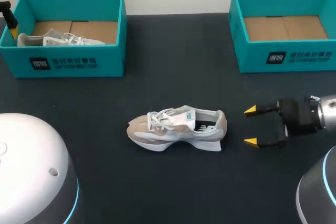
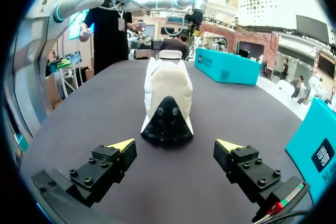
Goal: Take the shoe out of the shoebox, open the shoe tongue, remove and reinsert the insole, then place the shoe into the shoebox
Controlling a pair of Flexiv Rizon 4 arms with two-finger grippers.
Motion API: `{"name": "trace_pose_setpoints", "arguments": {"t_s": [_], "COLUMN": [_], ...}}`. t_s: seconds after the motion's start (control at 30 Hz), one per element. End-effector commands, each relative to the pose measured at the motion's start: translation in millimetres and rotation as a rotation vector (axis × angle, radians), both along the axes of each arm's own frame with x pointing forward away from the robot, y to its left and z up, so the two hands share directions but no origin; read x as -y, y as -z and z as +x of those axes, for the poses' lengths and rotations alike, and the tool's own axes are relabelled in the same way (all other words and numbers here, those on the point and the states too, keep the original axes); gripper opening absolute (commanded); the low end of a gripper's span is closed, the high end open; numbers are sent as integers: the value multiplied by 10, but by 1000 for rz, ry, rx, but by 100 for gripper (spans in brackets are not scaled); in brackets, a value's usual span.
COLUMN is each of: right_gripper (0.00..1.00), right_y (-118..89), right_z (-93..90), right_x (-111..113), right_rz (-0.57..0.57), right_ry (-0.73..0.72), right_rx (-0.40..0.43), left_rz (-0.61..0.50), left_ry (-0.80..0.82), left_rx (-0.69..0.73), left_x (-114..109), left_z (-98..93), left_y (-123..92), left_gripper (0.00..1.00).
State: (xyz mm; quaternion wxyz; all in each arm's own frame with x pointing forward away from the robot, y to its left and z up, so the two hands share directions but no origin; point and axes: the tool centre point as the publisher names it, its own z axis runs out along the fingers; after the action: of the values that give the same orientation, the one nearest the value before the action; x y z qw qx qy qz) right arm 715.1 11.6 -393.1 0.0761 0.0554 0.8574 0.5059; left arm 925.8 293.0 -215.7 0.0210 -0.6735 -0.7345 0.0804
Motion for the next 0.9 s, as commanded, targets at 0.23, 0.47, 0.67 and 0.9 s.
{"name": "trace_pose_setpoints", "arguments": {"t_s": [0.23,0.47,0.67,0.9], "right_gripper": [100,100,100,100], "right_y": [83,76,55,86], "right_z": [76,82,40,65], "right_x": [-498,-643,-750,-891], "right_rz": [22,31,42,66], "right_ry": [12,7,8,-19], "right_rx": [-12,-27,-45,-45], "left_rz": [1,1,1,1], "left_ry": [0,0,0,0], "left_rx": [3,3,3,3], "left_x": [-1,-1,-1,-1], "left_z": [-12,-12,-12,-12], "left_y": [-2,-2,-2,-2], "left_gripper": [100,100,100,100]}}
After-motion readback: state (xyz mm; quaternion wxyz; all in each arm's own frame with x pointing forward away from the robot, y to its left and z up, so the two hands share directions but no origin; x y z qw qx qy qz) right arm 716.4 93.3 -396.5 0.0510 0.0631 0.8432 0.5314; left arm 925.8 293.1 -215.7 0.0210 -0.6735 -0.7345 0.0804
